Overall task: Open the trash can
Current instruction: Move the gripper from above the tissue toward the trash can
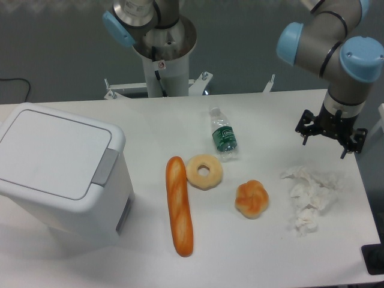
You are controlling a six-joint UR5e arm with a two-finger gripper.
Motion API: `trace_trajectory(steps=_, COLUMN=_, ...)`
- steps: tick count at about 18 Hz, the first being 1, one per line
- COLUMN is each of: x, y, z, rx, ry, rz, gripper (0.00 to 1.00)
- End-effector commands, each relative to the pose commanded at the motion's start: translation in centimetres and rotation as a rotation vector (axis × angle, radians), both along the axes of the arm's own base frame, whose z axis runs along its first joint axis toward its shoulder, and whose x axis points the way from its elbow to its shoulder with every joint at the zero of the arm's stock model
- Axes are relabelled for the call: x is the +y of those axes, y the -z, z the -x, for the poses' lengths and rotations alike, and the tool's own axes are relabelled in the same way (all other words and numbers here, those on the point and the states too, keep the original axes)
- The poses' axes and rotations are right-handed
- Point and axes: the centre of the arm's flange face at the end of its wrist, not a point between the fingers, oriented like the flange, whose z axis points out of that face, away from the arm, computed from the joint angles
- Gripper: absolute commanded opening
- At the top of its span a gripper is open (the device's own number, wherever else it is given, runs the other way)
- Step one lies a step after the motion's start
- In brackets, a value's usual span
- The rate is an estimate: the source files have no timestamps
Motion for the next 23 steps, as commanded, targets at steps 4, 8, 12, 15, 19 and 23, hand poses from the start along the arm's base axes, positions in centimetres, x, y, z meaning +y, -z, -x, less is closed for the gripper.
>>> trace_trajectory(steps=4, x=0.3, y=-0.2, z=-0.3, rx=0.004, ry=0.013, rz=0.001, gripper=1.00)
trace_trajectory(steps=8, x=0.9, y=-0.8, z=-0.9, rx=0.016, ry=0.035, rz=0.010, gripper=1.00)
trace_trajectory(steps=12, x=-0.2, y=-1.0, z=-4.0, rx=0.000, ry=0.031, rz=0.013, gripper=1.00)
trace_trajectory(steps=15, x=-0.6, y=-1.5, z=-6.0, rx=-0.006, ry=0.016, rz=0.019, gripper=1.00)
trace_trajectory(steps=19, x=0.0, y=-3.4, z=-9.6, rx=0.009, ry=0.010, rz=-0.003, gripper=1.00)
trace_trajectory(steps=23, x=2.9, y=-4.5, z=-12.9, rx=0.005, ry=-0.134, rz=-0.035, gripper=0.74)
